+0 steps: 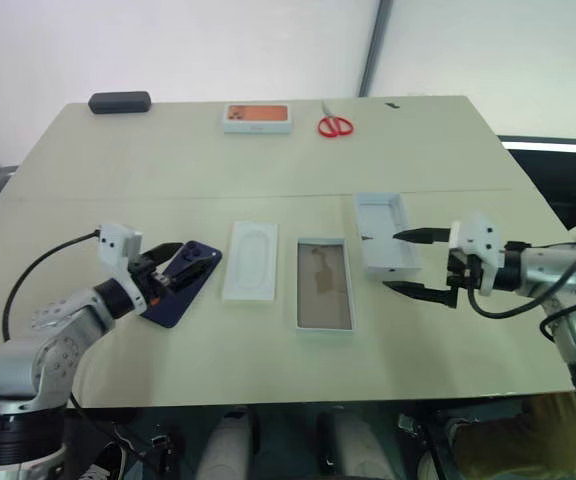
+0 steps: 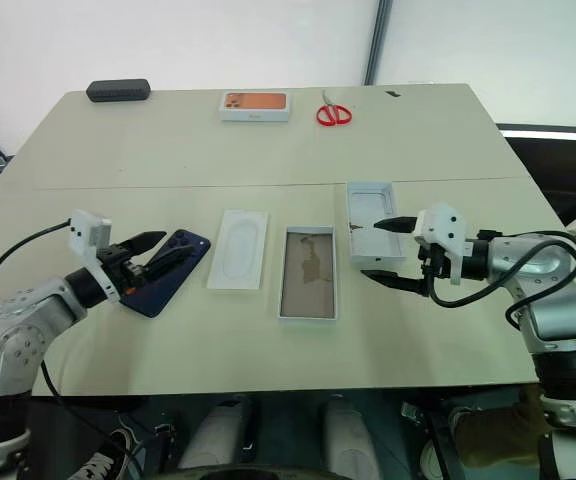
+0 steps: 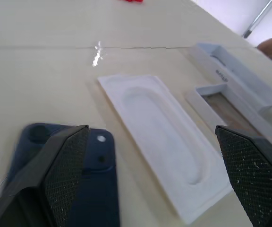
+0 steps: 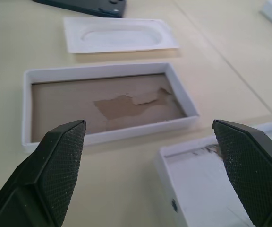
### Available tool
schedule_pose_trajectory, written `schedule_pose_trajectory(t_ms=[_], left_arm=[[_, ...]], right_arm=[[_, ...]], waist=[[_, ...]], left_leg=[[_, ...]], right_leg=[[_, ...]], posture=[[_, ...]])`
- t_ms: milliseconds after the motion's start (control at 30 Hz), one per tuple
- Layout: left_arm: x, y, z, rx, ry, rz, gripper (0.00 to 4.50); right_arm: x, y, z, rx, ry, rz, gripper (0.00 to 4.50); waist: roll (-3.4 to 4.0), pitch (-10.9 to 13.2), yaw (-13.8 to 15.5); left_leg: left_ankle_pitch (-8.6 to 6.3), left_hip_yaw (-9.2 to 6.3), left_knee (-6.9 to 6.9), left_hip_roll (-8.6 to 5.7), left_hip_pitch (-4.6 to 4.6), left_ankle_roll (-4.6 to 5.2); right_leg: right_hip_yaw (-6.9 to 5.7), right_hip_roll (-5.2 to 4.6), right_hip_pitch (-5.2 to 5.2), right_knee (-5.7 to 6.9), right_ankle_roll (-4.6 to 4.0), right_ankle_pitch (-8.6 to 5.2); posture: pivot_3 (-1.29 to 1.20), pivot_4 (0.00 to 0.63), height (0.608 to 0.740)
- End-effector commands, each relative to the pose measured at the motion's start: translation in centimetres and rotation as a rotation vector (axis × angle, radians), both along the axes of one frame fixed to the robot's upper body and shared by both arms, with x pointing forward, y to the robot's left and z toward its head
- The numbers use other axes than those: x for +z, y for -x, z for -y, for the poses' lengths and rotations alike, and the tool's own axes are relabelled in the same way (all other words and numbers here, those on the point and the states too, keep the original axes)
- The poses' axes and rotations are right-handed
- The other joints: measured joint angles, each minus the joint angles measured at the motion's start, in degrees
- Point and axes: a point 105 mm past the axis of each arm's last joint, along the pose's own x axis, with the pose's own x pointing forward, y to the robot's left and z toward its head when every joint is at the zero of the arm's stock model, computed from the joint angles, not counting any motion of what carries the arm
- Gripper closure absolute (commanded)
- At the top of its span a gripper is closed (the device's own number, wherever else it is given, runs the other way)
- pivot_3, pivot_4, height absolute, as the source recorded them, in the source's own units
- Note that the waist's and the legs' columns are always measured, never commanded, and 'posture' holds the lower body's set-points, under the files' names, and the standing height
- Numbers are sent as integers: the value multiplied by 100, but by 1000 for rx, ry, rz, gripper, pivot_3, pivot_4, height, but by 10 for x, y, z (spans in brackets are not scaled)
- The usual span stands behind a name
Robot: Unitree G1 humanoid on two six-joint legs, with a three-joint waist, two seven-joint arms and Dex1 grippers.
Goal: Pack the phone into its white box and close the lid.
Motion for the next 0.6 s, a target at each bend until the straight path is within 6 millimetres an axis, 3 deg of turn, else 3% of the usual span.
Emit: schedule_pose_trajectory(t_ms=[33, 167, 300, 600], left_arm=[[4, 9, 19, -67, 58, -48, 0], [1, 11, 25, -73, 54, -71, 0], [-16, 8, 24, -36, 26, -145, 0], [-25, -6, 41, -21, 174, -266, 0]], right_arm=[[13, -2, -2, 13, 1, 46, 27], [10, -2, -2, 11, 0, 43, 27], [8, 0, -1, 3, -2, 43, 27], [10, -1, -2, -6, -6, 75, 27]], waist=[[0, 0, 1], [0, 0, 4], [0, 0, 6], [0, 0, 12]], left_leg=[[0, 0, -1, 0, 0, 0], [0, 1, -1, 0, -1, 0], [0, 4, -1, -1, 0, 0], [0, 5, 2, -6, 0, 0]], right_leg=[[0, 0, -1, 0, 0, 0], [0, 1, 0, 0, 0, 0], [0, 1, 0, 0, -1, 0], [0, 0, 2, 0, -1, 0]], posture=[[0, 150, 740], [0, 150, 740], [0, 150, 740], [0, 150, 740]])
